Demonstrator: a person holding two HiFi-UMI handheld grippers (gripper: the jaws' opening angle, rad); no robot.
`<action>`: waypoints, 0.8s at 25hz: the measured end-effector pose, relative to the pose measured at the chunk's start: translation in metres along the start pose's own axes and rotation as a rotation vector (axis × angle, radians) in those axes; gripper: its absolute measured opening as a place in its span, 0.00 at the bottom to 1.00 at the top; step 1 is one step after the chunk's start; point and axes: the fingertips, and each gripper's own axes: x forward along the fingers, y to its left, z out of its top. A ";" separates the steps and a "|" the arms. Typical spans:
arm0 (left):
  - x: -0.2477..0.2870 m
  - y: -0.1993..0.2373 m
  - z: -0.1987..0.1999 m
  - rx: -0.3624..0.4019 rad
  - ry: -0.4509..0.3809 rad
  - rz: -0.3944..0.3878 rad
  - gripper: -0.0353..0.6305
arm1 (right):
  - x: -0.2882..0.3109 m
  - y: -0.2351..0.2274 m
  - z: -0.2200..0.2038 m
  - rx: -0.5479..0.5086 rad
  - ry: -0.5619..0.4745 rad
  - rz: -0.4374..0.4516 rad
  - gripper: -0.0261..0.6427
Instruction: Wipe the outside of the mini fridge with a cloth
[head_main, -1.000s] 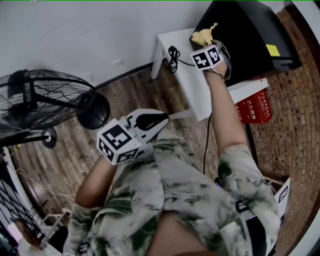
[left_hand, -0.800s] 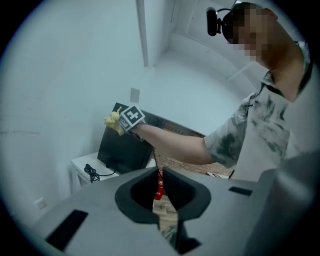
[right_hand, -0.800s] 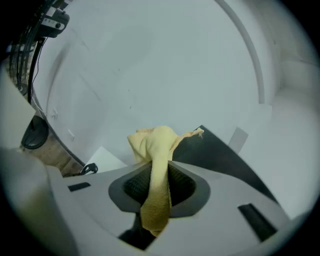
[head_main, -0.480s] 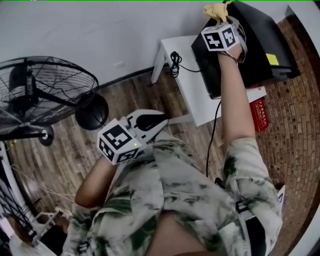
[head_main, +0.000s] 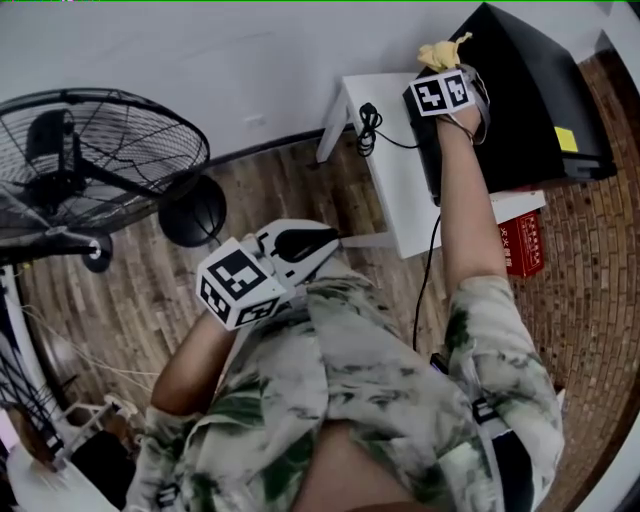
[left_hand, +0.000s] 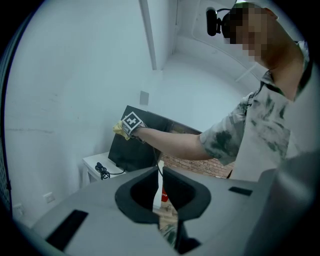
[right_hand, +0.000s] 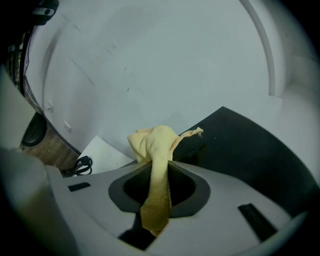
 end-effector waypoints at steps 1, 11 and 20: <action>0.000 0.001 0.001 -0.001 0.000 0.005 0.12 | 0.006 0.008 -0.005 0.004 0.011 0.016 0.17; 0.000 0.020 -0.005 -0.036 0.014 0.067 0.12 | 0.054 0.081 -0.043 0.067 0.098 0.147 0.17; 0.003 0.031 -0.011 -0.064 0.039 0.119 0.12 | 0.087 0.141 -0.081 0.099 0.170 0.256 0.17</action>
